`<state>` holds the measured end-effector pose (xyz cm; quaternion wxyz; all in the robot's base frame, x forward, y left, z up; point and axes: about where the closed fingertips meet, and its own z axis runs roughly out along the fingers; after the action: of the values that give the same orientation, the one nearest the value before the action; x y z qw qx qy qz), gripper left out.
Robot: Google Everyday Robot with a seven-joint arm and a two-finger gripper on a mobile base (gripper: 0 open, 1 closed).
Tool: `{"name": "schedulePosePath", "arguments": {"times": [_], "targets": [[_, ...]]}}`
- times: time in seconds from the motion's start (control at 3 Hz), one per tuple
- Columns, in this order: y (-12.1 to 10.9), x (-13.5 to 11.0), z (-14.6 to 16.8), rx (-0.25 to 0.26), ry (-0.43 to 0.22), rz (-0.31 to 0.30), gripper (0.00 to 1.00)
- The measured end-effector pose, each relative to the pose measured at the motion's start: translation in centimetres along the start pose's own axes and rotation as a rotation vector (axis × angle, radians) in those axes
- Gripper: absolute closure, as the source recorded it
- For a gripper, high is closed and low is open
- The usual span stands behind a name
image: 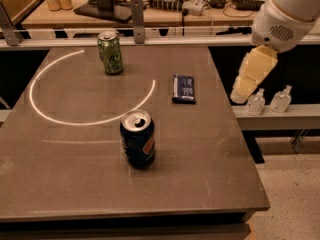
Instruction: Move rxbar blueberry near green can
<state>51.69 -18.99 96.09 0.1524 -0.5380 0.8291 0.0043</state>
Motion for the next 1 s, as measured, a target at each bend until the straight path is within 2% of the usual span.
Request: {"name": "schedulePosePath", "arguments": {"times": [0.33,0.67,1.0], "targets": [[-2.5,-1.3,2.5,0.007,0.05,0.163,0.0],[-4.8,-2.2,4.5,0.058,0.087,0.329,0.0],[-5.0,-2.4,4.7,0.069,0.082,0.427,0.0]]}}
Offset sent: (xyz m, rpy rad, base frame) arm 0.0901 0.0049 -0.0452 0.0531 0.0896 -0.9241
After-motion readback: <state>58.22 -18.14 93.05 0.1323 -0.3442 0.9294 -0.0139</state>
